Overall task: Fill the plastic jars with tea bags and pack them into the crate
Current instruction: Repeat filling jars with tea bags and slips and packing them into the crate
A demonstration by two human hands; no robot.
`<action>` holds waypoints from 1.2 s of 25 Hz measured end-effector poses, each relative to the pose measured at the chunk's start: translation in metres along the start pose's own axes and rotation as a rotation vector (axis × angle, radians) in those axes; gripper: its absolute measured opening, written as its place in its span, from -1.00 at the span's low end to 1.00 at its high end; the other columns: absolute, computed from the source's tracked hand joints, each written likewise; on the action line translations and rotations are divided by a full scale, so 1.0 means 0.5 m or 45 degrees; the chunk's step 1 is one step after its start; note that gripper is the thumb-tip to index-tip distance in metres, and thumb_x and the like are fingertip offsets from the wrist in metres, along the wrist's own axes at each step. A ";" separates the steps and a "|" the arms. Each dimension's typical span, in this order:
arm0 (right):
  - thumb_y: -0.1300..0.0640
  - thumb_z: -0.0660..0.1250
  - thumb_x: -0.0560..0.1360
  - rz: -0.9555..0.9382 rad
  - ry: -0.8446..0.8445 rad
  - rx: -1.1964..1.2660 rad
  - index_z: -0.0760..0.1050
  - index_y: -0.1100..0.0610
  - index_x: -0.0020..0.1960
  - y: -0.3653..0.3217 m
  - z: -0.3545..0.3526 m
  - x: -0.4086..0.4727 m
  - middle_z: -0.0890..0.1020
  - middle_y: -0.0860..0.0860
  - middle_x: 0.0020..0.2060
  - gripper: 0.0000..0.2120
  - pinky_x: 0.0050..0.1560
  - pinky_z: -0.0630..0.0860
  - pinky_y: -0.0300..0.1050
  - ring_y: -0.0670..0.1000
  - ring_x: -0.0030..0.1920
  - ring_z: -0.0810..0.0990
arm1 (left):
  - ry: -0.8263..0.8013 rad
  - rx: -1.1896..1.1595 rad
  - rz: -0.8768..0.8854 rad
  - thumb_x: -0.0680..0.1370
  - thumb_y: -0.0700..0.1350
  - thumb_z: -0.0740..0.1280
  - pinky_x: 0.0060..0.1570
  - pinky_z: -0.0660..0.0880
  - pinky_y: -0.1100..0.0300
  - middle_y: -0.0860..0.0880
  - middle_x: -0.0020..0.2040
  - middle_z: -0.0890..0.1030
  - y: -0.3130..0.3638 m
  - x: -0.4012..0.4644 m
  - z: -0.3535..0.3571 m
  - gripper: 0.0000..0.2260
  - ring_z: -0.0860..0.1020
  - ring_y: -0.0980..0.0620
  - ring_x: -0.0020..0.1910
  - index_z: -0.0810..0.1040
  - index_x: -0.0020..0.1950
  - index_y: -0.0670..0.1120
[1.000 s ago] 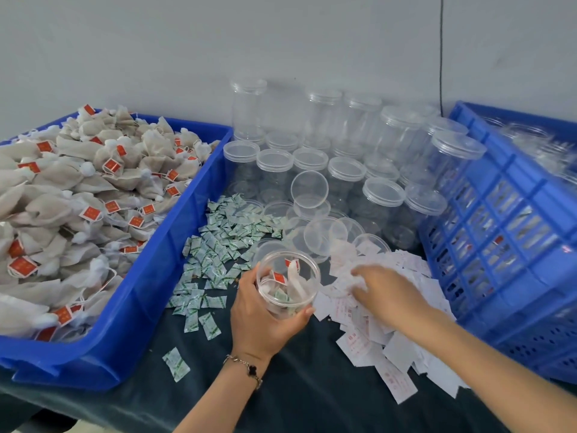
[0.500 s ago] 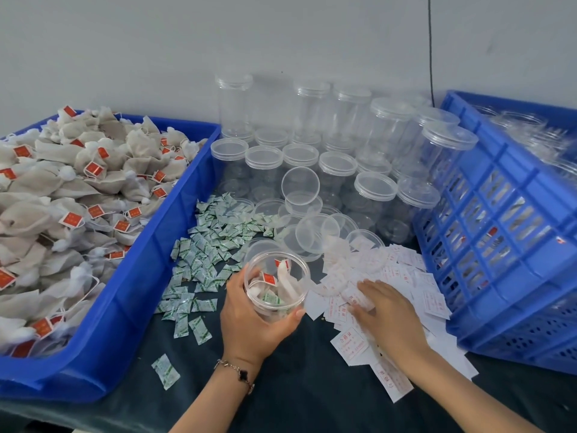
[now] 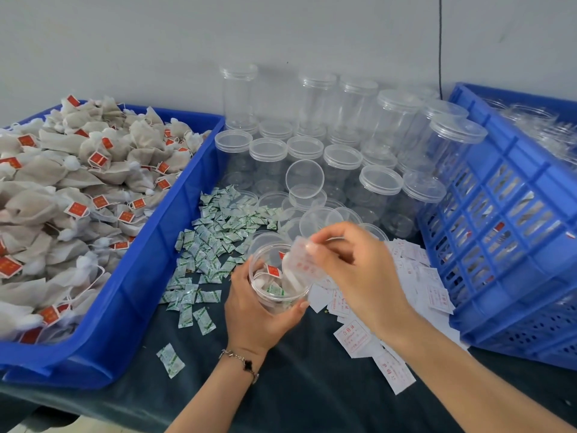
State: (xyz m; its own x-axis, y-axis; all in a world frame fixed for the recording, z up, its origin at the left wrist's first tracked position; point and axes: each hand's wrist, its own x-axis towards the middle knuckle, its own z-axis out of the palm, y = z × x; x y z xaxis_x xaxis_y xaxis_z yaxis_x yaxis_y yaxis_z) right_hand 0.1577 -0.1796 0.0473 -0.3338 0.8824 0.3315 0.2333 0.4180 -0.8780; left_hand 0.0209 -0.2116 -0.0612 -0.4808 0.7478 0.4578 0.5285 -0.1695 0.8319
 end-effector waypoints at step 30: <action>0.02 0.20 0.55 -0.307 0.150 -0.440 0.52 -0.01 0.06 0.077 0.066 -0.031 0.56 -0.22 0.00 -0.84 0.12 0.33 -0.43 -0.22 0.08 0.49 | -0.077 0.020 -0.080 0.16 0.27 0.38 -0.10 0.57 -0.02 -0.13 0.07 0.53 0.014 -0.004 -0.010 -0.15 0.59 -0.15 0.00 0.43 0.21 -0.33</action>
State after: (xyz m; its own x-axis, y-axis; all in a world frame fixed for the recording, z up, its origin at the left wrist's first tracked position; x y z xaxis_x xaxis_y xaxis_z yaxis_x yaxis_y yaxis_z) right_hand 0.1420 -0.1845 -0.0030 -0.3147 0.7609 0.5674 0.4602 0.6452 -0.6099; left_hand 0.0222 -0.2175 -0.0549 -0.4708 0.7940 0.3845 0.5098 -0.1108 0.8531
